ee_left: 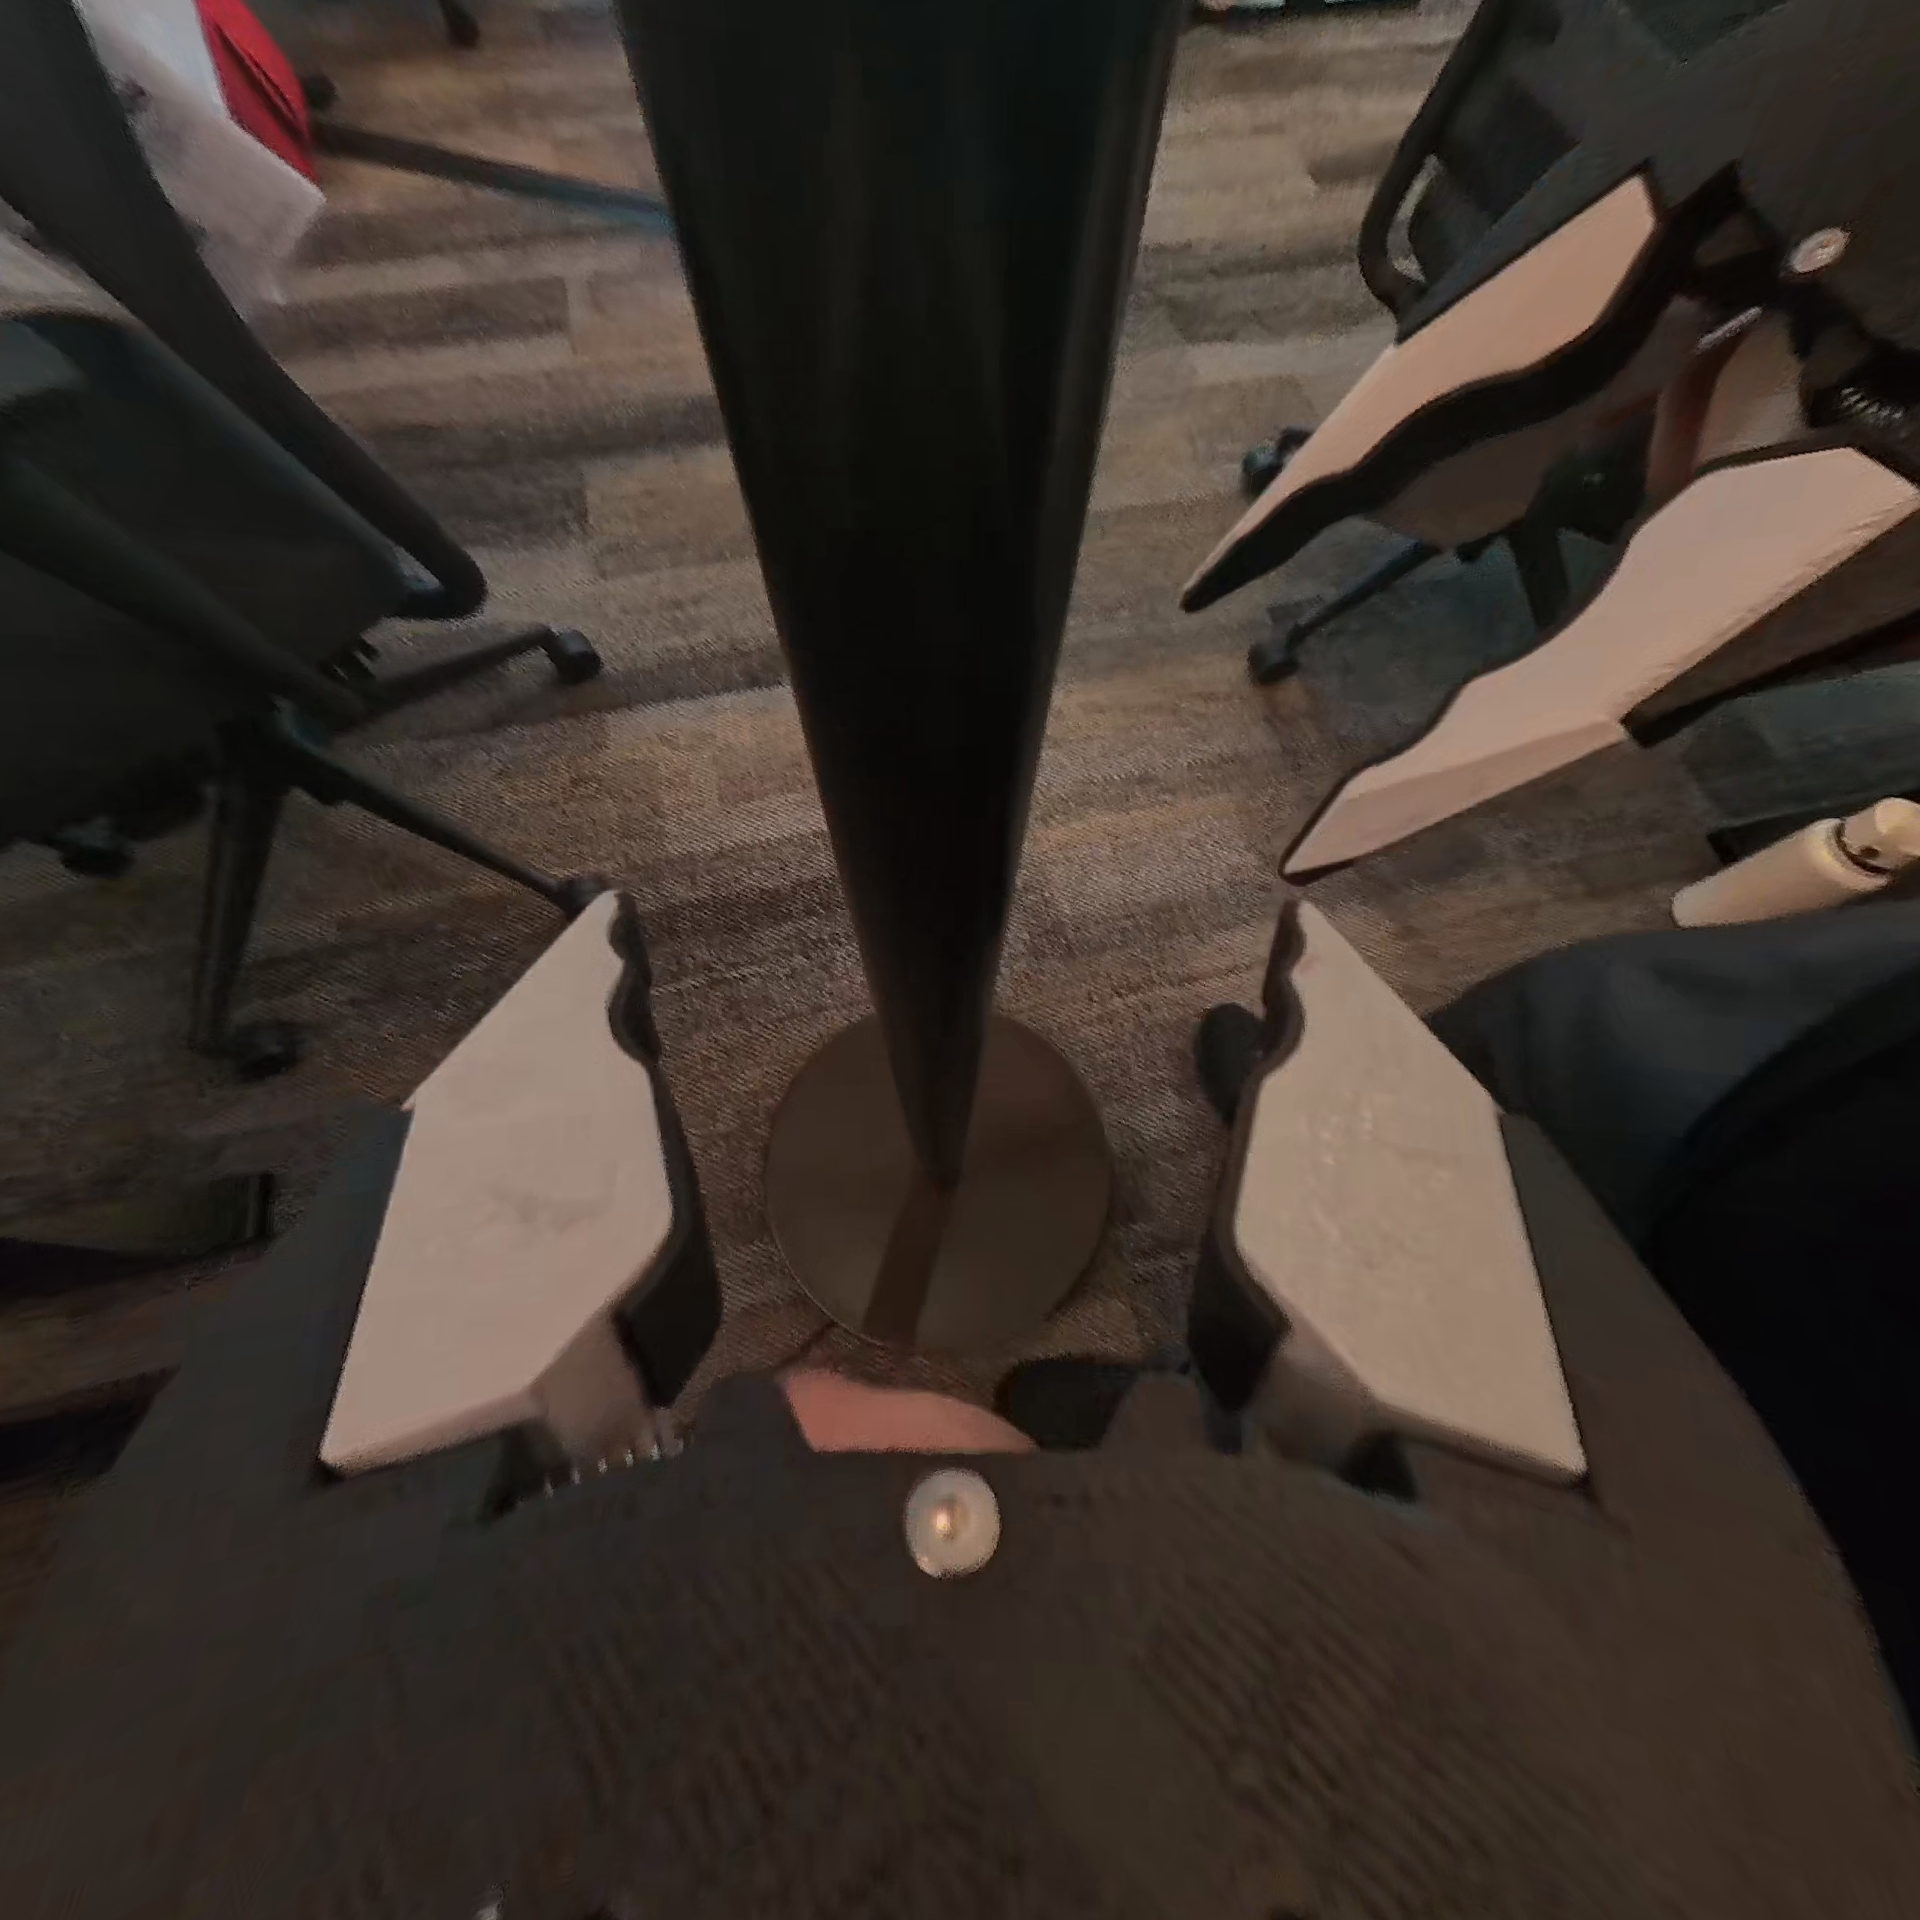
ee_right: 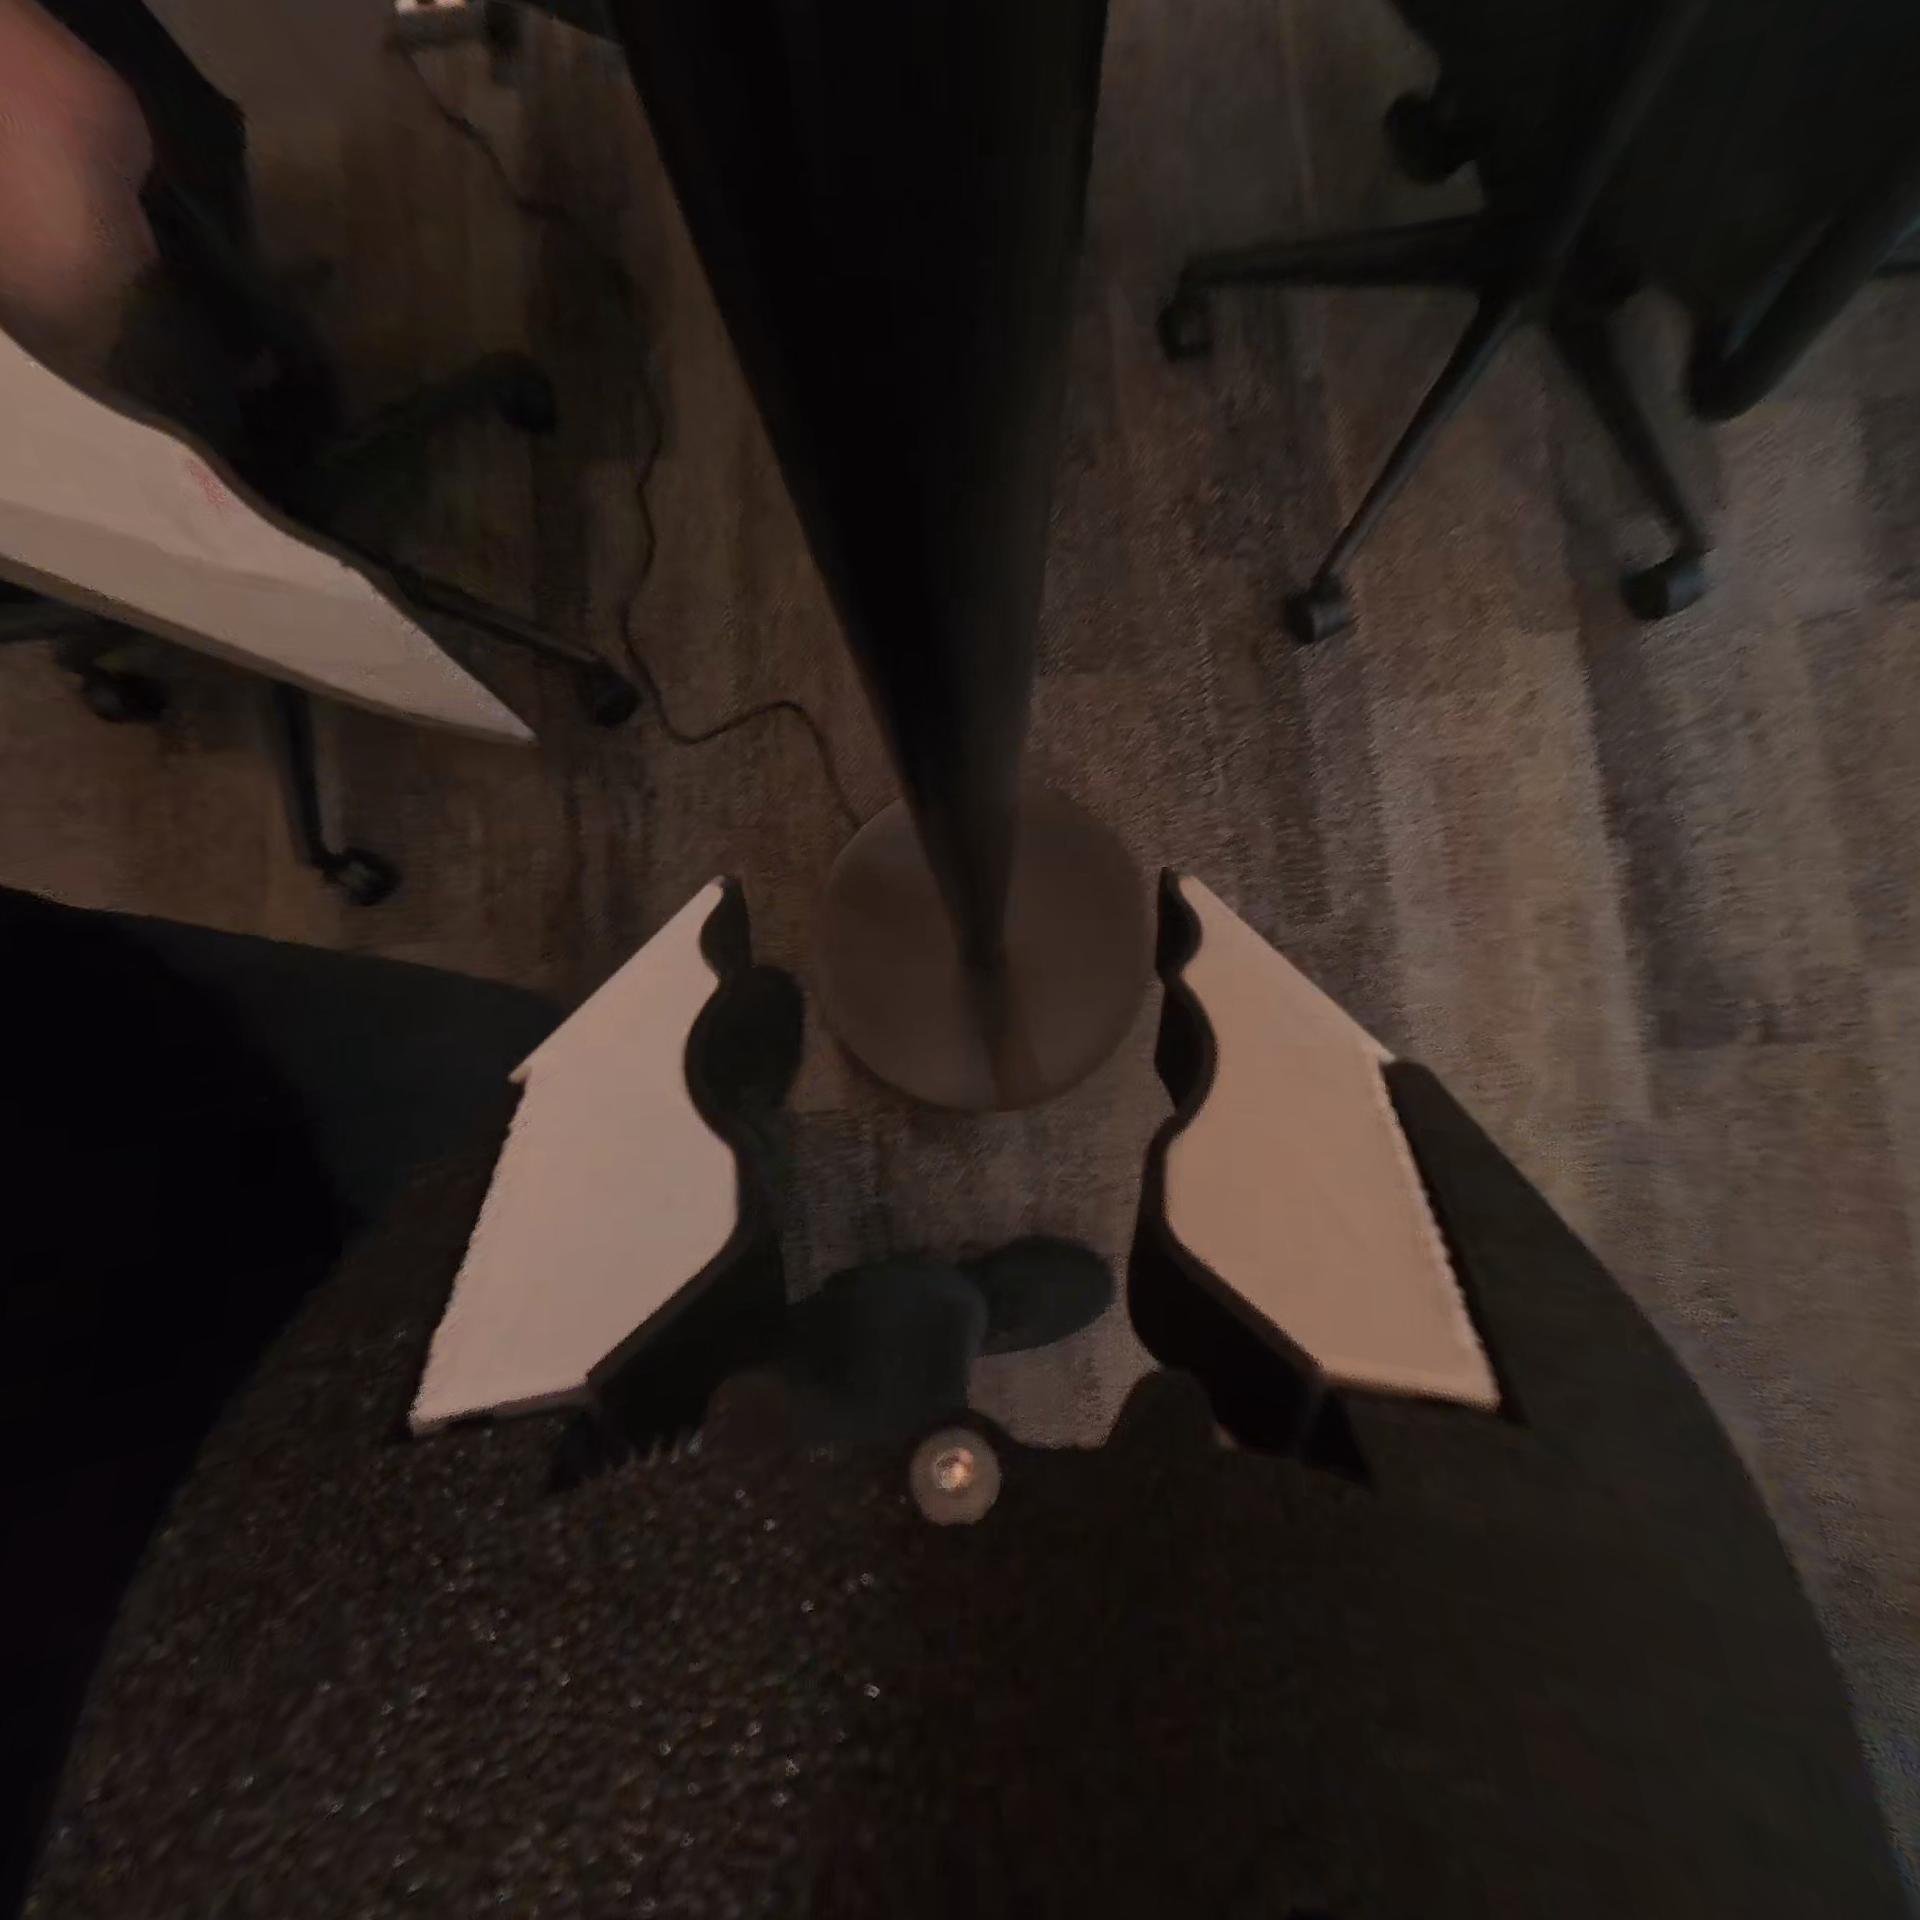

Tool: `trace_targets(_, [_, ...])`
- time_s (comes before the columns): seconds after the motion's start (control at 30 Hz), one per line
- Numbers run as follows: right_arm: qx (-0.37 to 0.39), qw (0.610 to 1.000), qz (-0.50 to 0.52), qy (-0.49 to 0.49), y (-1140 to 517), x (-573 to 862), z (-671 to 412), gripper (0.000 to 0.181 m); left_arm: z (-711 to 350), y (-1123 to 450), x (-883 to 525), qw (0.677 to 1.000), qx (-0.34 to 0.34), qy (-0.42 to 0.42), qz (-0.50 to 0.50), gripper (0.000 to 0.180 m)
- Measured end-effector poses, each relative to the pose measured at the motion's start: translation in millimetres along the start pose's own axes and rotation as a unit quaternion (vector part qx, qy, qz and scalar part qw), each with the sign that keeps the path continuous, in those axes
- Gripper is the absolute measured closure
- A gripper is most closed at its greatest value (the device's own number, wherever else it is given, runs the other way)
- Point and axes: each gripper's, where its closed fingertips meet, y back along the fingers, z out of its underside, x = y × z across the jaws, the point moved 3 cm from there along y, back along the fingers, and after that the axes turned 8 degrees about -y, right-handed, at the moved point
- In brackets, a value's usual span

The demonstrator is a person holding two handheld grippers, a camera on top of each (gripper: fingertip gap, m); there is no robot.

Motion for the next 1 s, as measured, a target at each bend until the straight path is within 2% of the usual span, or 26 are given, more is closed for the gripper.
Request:
trace_targets(0.23, [-0.052,0.987,-0.115,-0.098,-19.0,-15.5,26.2,0.106,29.4,-7.4,19.3,0.994,-0.059,0.053,0.077,0.065])
trace_targets(0.27, [-0.052,0.981,-0.155,-0.101,-18.7,-21.8,28.3,0.113,32.0,-9.4,23.2,0.991,-0.067,0.057,0.102,0.069])
trace_targets(0.3, [-0.058,0.972,-0.197,-0.113,-17.0,-29.3,30.1,0.119,31.4,-7.4,30.6,0.986,-0.068,0.058,0.139,0.081])
trace_targets(0.33, [-0.066,0.966,-0.217,-0.126,-17.3,-31.0,33.6,0.118,29.6,-4.9,37.3,0.981,-0.064,0.062,0.174,0.091])
trace_targets(0.4, [-0.072,0.959,-0.232,-0.146,-18.2,-29.4,39.1,0.116,28.9,-3.7,42.5,0.973,-0.057,0.076,0.208,0.092])
trace_targets(0.53, [-0.072,0.948,-0.232,-0.206,-23.7,-19.1,47.1,0.114,50.7,-10.6,38.6,0.968,-0.085,0.114,0.206,0.085])
trace_targets(0.67, [-0.061,0.937,-0.224,-0.26,-24.7,-10.3,50.4,0.114,70.6,-13.4,40.7,0.957,-0.113,0.166,0.208,0.087])
trace_targets(0.77, [-0.045,0.923,-0.203,-0.323,-25.5,2.2,51.3,0.114,85.0,-17.5,41.3,0.95,-0.131,0.212,0.187,0.088])
trace_targets(0.87, [-0.021,0.895,-0.184,-0.405,-30.6,10.9,50.4,0.112,99.9,-22.2,33.9,0.952,-0.165,0.229,0.118,0.084])
trace_targets(1.0, [-0.02,0.911,-0.183,-0.37,-28.8,3.3,46.0,0.113,102.2,-22.0,25.4,0.961,-0.173,0.205,0.064,0.083])
